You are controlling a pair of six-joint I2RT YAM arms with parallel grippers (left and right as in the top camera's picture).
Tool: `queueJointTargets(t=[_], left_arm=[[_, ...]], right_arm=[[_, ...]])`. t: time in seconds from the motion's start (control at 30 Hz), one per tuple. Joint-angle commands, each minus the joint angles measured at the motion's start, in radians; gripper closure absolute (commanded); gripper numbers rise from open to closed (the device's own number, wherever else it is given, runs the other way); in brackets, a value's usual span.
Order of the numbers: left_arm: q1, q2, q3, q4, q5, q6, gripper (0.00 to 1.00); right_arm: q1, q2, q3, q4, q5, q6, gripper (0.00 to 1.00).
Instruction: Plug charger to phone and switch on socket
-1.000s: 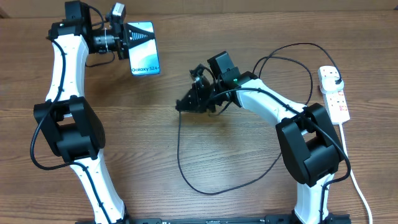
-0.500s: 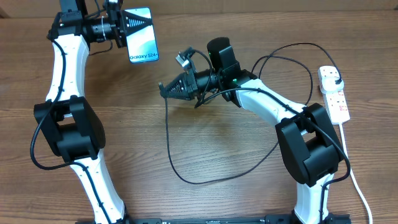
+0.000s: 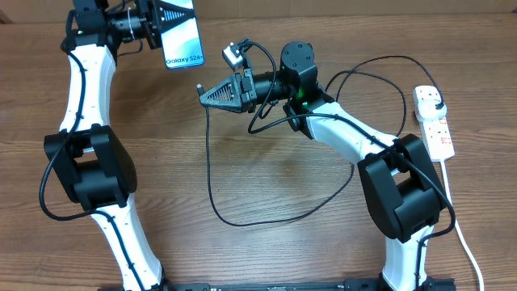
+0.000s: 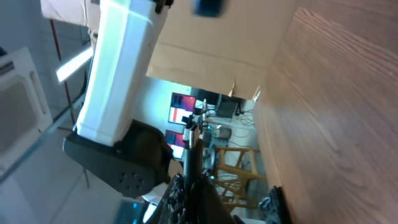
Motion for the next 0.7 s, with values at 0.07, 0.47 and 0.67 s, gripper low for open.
queueJointTargets(t=[0.07,0.47,0.67], left_arm=[[-0.018,0.003,0.021,0.02,0.027,-0.072,0.96],[-0.042,0.003,0.021,0.021,-0.024,-0.073,0.96],[-0.04,0.003,0.021,0.021,-0.032,-0.073,0.96]], right_arm=[[-0.002,0.004,0.017,0.011,0.045,0.047,0.96],[-0.002,0.004,0.017,0.069,0.139,0.05,0.96],[-0.002,0.004,0.017,0.069,0.154,0.05,0.96]])
